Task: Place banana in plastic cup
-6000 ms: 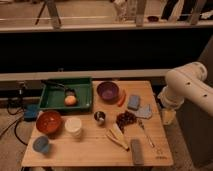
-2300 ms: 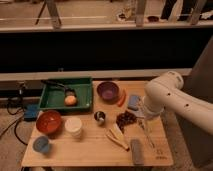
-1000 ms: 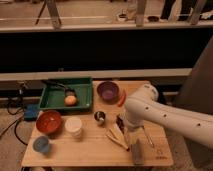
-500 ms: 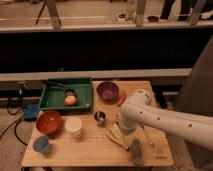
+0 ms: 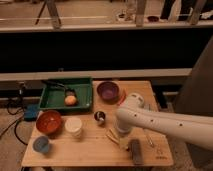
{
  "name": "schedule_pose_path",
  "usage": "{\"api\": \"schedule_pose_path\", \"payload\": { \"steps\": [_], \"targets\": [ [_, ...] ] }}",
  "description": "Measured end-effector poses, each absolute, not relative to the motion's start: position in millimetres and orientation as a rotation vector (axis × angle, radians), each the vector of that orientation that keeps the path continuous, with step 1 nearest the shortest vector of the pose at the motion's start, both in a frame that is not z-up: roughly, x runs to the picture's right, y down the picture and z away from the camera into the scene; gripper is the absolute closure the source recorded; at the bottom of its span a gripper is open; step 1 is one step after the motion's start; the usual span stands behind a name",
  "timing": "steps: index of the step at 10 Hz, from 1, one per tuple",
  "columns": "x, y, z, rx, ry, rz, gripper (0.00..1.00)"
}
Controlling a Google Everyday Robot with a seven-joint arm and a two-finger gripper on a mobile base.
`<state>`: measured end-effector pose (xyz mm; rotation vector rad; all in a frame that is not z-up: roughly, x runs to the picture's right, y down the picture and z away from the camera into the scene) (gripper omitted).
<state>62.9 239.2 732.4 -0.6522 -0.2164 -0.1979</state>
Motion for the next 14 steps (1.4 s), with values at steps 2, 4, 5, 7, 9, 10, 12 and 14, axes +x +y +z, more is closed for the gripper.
{"api": "schedule_pose_path", "payload": {
  "steps": [2,4,5,7,9,10,12,14],
  "targets": [
    [64.3,241.8,739.0,-0.659,-0.215,-0.193,0.2],
    [63.5,245.4,746.3,-0.666,-0.215,-0.196,0.2],
    [61.4,246.2,749.6,-0.669,-0.214,-0.197,0.2],
    [60.4,247.8,754.0,-0.675,-0.213,-0.197,0.2],
    [60.8,250.2,759.6,-0.683,-0.207,-0.195,0.2],
    [59.0,251.3,762.2,-0.687,-0.206,-0.197,0.2],
    [57.2,252.4,766.4,-0.692,-0.201,-0.195,0.2],
    [56.9,253.5,769.7,-0.696,-0.196,-0.194,0.2]
  ]
}}
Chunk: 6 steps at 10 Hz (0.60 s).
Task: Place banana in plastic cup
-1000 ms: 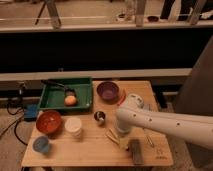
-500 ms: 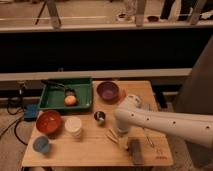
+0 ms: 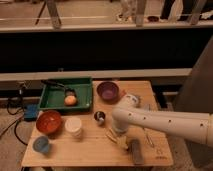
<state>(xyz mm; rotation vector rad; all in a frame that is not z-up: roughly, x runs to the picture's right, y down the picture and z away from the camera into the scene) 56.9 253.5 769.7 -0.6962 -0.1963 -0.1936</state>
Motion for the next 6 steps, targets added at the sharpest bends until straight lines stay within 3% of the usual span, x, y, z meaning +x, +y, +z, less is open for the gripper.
{"api": "schedule_pose_path", "payload": {
  "steps": [3,6],
  "targets": [
    [55.5,255.7,773.9,-0.702,-0.194,-0.188,0.22],
    [53.9,257.5,778.3,-0.709,-0.194,-0.183,0.43]
  ]
}}
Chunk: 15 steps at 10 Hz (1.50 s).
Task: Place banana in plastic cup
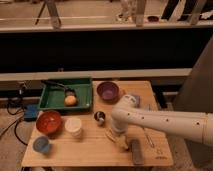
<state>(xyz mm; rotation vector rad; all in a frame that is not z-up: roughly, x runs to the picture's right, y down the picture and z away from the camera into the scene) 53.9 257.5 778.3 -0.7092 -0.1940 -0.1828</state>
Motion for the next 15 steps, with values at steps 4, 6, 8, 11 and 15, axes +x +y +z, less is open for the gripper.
{"api": "schedule_pose_path", "payload": {
  "steps": [4,6,8,11,15],
  "targets": [
    [50.0,258.1,778.0,-0.713,-0.203,-0.181,0.72],
    [54.0,248.2,767.6,-0.703,-0.2,-0.197,0.92],
    [54.9,230.5,749.4,-0.684,-0.191,-0.21,0.98],
    [55.4,218.6,737.8,-0.662,-0.192,-0.233,0.98],
    [44.0,200.0,720.9,-0.635,-0.18,-0.283,0.98]
  ]
}}
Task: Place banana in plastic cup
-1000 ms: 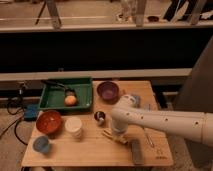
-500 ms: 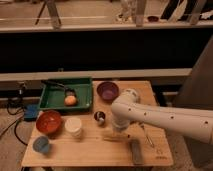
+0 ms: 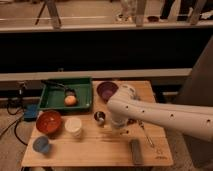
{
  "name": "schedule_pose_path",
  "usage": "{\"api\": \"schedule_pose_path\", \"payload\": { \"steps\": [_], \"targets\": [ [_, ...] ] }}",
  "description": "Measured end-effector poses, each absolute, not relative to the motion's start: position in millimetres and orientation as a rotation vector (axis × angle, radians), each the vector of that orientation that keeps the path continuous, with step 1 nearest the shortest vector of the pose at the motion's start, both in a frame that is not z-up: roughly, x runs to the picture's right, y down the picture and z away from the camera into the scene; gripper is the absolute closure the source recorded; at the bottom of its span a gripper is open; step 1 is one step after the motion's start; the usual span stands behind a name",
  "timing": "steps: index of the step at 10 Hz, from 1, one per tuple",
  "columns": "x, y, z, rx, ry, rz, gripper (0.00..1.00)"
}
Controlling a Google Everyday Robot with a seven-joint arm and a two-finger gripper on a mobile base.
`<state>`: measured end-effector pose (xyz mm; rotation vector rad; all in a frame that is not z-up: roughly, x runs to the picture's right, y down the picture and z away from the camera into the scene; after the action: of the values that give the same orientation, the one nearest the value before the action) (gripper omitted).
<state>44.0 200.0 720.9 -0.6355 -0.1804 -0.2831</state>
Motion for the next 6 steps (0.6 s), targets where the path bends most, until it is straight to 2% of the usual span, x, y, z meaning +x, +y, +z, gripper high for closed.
{"api": "schedule_pose_path", "payload": {
  "steps": [6],
  "targets": [
    [24.2,176.8,704.6,-0.596,-0.163,-0.346,0.98]
  ]
}}
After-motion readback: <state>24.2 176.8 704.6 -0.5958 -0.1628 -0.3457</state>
